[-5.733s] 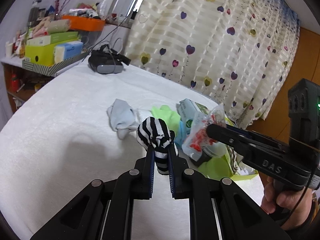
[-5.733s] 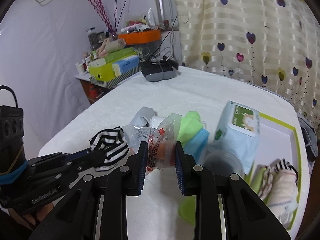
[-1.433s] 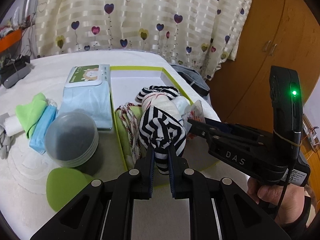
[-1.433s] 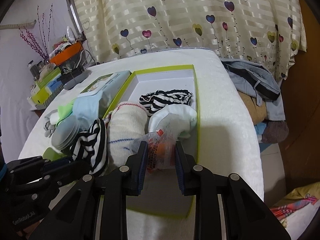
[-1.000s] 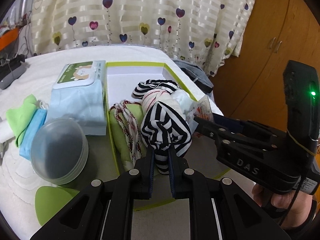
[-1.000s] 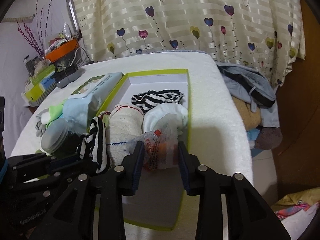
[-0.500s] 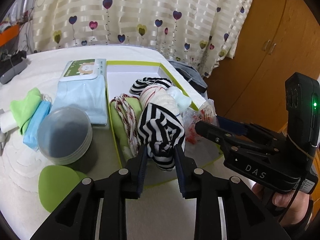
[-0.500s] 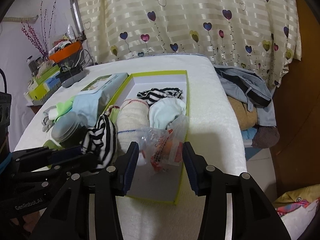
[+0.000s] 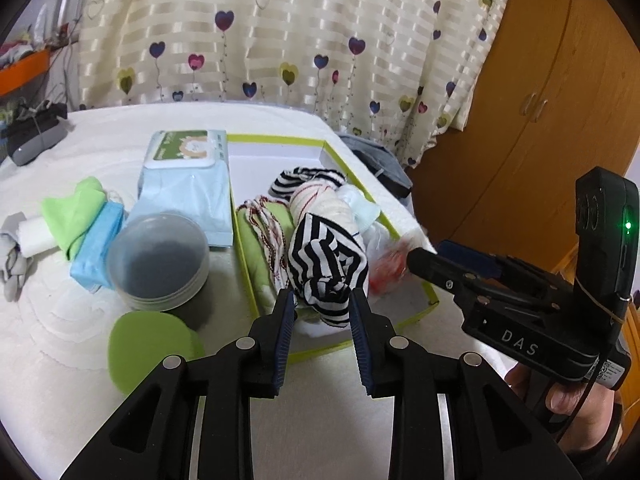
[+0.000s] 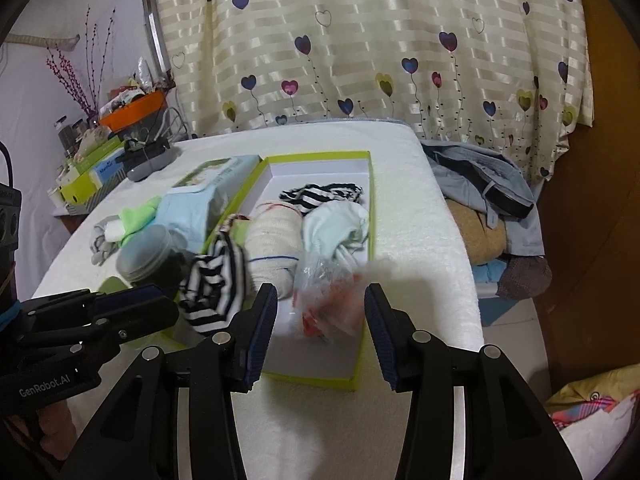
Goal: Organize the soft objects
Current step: 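Release bag into box with right tool while left tool releases striped sock, then withdraw both tools from the box back toward the pile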
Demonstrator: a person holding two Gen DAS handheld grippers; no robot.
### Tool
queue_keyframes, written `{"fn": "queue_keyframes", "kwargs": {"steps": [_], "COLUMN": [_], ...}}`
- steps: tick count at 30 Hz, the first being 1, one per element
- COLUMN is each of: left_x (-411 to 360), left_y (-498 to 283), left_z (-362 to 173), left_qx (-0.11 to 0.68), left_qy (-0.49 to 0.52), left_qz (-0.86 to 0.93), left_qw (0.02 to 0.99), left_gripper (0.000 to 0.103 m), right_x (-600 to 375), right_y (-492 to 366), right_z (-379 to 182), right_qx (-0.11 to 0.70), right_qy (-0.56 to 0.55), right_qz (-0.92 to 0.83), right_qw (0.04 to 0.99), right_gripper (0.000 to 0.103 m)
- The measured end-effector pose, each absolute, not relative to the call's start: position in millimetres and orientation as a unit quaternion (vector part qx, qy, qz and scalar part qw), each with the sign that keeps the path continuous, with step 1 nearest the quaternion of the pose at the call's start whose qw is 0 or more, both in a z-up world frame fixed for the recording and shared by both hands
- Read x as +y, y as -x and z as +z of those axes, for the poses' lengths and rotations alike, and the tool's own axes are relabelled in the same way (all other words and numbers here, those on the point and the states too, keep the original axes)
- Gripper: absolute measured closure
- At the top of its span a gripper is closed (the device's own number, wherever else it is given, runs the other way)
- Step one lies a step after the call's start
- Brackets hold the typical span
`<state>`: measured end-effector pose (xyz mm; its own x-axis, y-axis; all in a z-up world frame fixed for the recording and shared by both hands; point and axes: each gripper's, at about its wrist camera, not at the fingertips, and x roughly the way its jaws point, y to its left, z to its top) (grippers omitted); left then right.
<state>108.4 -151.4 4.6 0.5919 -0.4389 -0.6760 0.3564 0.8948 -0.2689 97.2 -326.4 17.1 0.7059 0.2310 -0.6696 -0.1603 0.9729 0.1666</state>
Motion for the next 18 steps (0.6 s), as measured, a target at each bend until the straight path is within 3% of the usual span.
{"fn": "queue_keyframes", "kwargs": {"steps": [13,18], "left_x": [-126,-115], "left_y": [-92,-90], "left_z": [23,26], "left_qx": [0.368,0.364], "left_qy": [0.067,0.074], "left_qz": [-0.214,-0.209], "left_qw": [0.902,0.904], "left_gripper": [0.076,0.076], "right_x": [-289,-284], "right_y": [-90,-114], "right_z": [17,-7], "right_qx": [0.371,0.414], "right_qy": [-0.053,-0.042], "right_qz": [0.151,0.118], "right_qw": [0.915,0.901], "right_gripper": [0.056,0.056]}}
